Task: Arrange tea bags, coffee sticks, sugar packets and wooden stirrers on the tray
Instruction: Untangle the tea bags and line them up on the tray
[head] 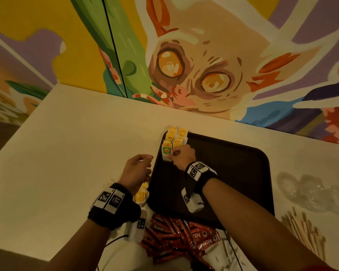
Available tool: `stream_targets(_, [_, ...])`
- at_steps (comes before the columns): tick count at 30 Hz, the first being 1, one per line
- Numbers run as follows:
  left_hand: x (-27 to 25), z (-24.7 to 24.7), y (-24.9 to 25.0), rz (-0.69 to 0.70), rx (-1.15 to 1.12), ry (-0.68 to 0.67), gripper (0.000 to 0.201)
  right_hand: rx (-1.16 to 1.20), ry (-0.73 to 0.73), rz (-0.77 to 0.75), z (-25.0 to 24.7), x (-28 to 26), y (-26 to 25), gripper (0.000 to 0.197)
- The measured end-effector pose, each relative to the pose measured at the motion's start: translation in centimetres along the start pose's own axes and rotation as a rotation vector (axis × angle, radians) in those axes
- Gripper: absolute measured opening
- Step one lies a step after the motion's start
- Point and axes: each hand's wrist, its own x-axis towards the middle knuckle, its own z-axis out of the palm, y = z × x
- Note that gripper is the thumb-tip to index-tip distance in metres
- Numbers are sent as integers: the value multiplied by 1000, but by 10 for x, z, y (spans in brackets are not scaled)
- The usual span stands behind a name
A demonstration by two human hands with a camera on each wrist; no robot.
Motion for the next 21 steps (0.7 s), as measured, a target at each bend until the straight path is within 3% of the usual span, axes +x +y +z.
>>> stream_targets(5, [10, 4, 3, -17, 21, -2, 17, -11, -6, 19, 9, 14, 2, 9])
stream_targets(10, [14, 5, 5, -18, 45, -4, 18, 13, -22, -1, 9, 14, 4, 12])
stream_targets(15, [13, 4, 6, -41, -1, -33, 19, 166, 95, 20, 1, 0, 4, 23])
stream_targets(18, [10, 5, 8, -73, -41, -108, 26, 194, 167, -63, -10, -18, 1, 21])
stream_targets(21, [5, 9, 9, -114, -90, -202, 36, 216, 105, -192, -20, -44, -10, 15])
